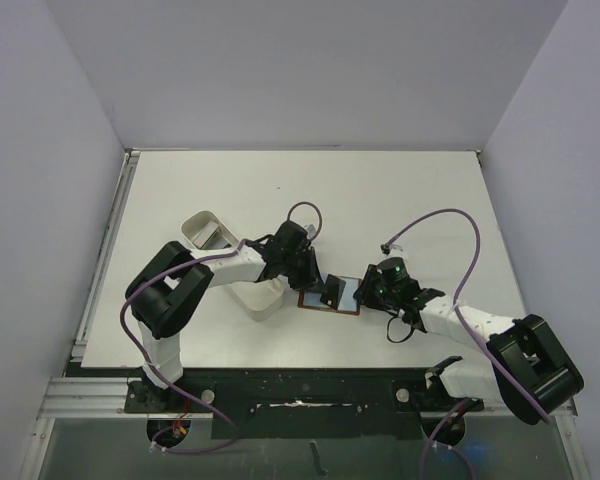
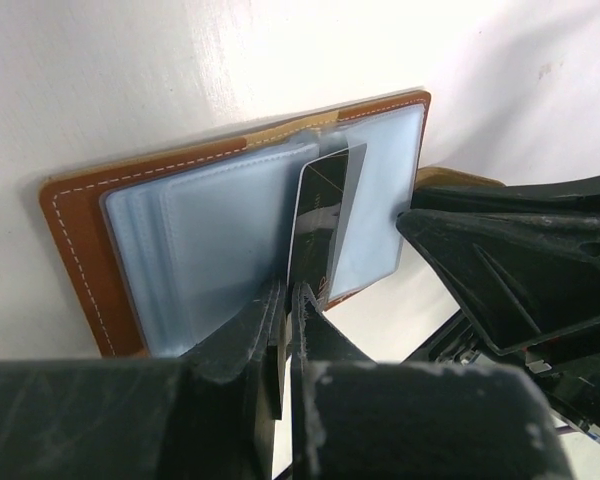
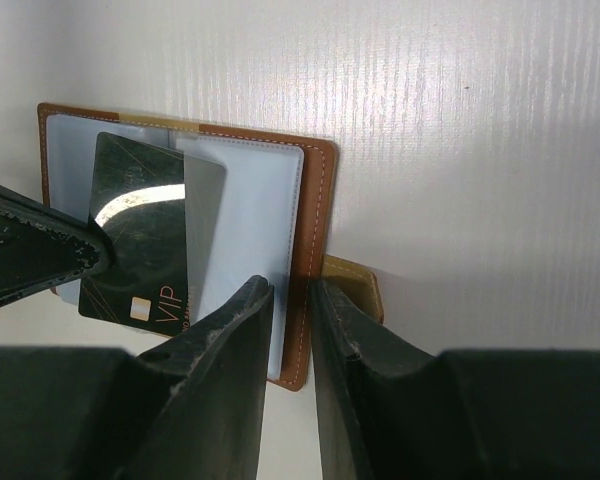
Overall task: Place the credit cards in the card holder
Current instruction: Insert the credit card into the card holder.
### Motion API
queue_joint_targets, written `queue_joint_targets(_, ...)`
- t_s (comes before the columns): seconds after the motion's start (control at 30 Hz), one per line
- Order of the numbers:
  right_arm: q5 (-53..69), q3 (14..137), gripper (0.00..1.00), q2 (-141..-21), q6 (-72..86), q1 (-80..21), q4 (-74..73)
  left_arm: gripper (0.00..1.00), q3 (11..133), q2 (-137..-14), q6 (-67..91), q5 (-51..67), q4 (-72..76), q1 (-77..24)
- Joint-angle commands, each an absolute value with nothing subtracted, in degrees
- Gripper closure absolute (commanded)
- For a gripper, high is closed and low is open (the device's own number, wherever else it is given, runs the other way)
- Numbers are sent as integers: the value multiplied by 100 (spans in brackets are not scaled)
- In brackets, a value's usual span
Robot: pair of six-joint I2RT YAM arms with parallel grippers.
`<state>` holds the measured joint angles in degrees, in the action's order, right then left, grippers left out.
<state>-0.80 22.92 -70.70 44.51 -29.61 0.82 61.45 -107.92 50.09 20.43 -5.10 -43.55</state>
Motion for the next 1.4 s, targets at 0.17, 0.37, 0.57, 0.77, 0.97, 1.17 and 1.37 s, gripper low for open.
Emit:
queue_joint_targets(0.17, -92, 2104, 76, -6956, 4802, -3137, -2, 100, 5985, -10806, 5288, 1651, 51, -4512)
queue_joint_targets(0.37, -246, 2009, 77, -6773, 5044, -3210, -41, 100, 5915, -10769, 5351, 1486, 119, -4535)
queue_joint_targets(0.57, -309, 1946, 77, -6761, 5187, -3242, -25, 100, 5922, -10776, 5376, 1492, 220, -4640)
queue_joint_targets(0.77, -314, 1976, 78, -6836, 5232, -3252, -15, 87, 6119, -10862, 5213, 1518, 58, -4764)
queue_joint_targets(0.97, -399, 2074, 78, -6616, 5194, -3253, -214, 78, 6262, -10623, 4928, 1232, -243, -4762)
queue_joint_targets(1.17, -404, 2045, 78, -6630, 5212, -3248, -204, 77, 6284, -10565, 4799, 1156, -209, -4768)
queue_joint_targets(1.37, -413, 2004, 78, -6621, 5212, -3252, -176, 74, 6360, -10641, 4685, 1150, -171, -4859)
